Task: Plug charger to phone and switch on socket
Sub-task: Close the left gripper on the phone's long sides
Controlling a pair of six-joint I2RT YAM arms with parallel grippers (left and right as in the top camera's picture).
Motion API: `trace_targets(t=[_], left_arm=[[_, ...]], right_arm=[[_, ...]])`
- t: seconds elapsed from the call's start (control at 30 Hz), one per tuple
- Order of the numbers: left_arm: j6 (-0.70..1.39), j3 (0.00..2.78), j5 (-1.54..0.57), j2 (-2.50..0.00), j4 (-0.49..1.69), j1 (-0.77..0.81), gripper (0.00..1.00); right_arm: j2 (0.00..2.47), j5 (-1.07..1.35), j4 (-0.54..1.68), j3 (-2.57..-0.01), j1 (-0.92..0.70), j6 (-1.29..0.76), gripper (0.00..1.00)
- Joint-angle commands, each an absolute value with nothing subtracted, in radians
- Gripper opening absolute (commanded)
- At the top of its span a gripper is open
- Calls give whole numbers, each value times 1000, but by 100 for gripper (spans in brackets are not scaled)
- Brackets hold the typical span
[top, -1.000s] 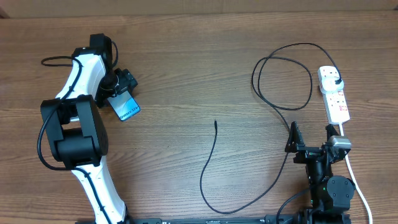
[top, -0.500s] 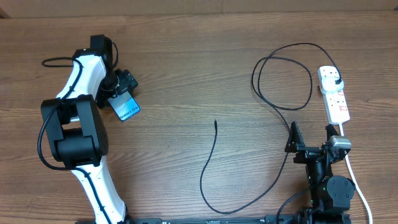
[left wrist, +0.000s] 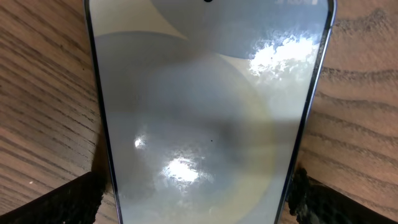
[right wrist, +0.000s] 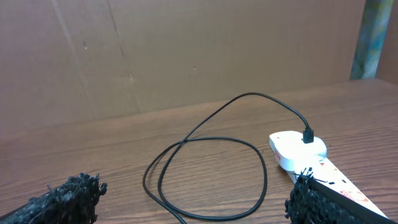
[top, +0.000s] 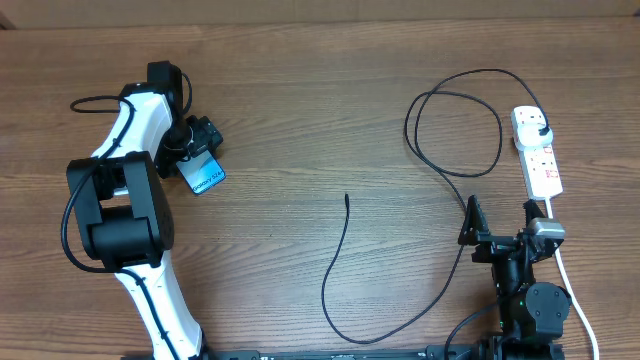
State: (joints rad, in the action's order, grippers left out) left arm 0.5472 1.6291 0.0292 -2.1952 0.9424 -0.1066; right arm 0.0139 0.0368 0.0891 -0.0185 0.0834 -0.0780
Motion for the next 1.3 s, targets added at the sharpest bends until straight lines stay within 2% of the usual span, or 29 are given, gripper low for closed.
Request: trace_targets(t=[0.0,1.27], left_arm=[[547,1621,7,-2204,941,-108,99],[558,1604,33,-2204,934,-108,100]], right_arm=[[3,35,83,-8,77,-81,100],[3,35,83,-8,77,-81,100]])
